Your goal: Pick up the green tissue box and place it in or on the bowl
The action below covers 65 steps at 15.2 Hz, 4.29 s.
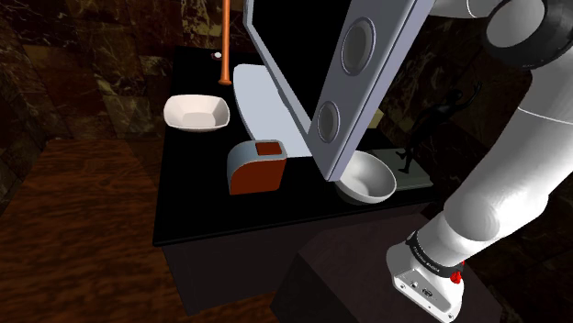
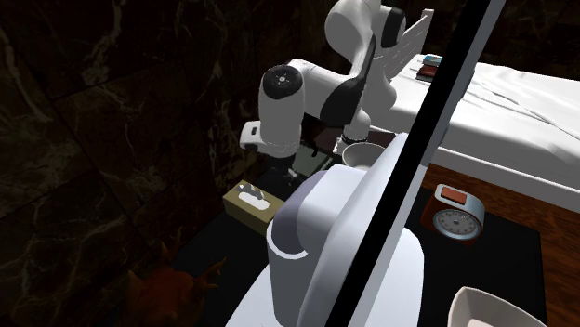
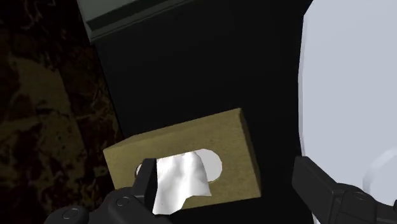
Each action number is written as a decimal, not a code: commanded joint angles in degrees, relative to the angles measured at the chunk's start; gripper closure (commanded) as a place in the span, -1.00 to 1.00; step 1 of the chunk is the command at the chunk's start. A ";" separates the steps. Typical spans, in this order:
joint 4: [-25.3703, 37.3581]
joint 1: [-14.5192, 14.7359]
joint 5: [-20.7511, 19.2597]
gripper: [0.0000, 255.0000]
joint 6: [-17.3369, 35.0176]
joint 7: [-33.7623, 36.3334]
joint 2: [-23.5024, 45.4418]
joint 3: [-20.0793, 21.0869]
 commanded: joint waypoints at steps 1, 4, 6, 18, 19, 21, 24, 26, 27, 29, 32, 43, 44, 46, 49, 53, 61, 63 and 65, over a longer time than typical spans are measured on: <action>4.98 -1.10 -0.10 -1.00 -1.90 0.57 4.22 -1.09; 12.56 -2.83 0.03 -1.00 -4.70 1.43 10.64 -2.65; 18.13 -4.14 0.24 -1.00 -6.88 1.90 15.11 -3.66; 17.22 -6.34 0.24 -1.00 -3.39 3.06 19.05 -5.08; 17.24 -6.35 0.24 -1.00 -3.39 3.06 19.05 -5.08; 17.24 -6.35 0.24 -1.00 -3.39 3.06 19.06 -5.08; 17.26 -6.35 0.25 -1.00 -3.41 3.05 19.07 -5.08; 17.26 -6.35 0.25 1.00 -3.41 3.05 19.07 -5.08; 17.26 -6.35 0.25 1.00 -3.41 3.05 19.07 -5.08; 17.24 -6.34 0.23 1.00 -3.51 3.03 18.95 -5.09; 17.29 -6.34 0.23 1.00 -3.55 3.02 18.95 -5.09; 22.71 -6.34 0.12 1.00 -9.61 1.78 18.17 -5.29; 23.44 -6.35 0.11 1.00 -10.34 1.62 18.15 -5.31; 24.98 -6.37 0.09 1.00 -11.84 1.30 18.16 -5.36; 27.52 -6.43 0.07 1.00 -14.16 0.79 18.32 -5.43; 31.43 -6.56 0.06 1.00 -17.46 0.04 18.85 -5.54; 42.02 -7.09 0.13 1.00 -25.17 -1.79 21.55 -5.79; 45.71 -7.34 0.18 1.00 -27.53 -2.37 22.81 -5.87; 50.29 -7.68 0.27 1.00 -30.28 -3.05 24.58 -5.96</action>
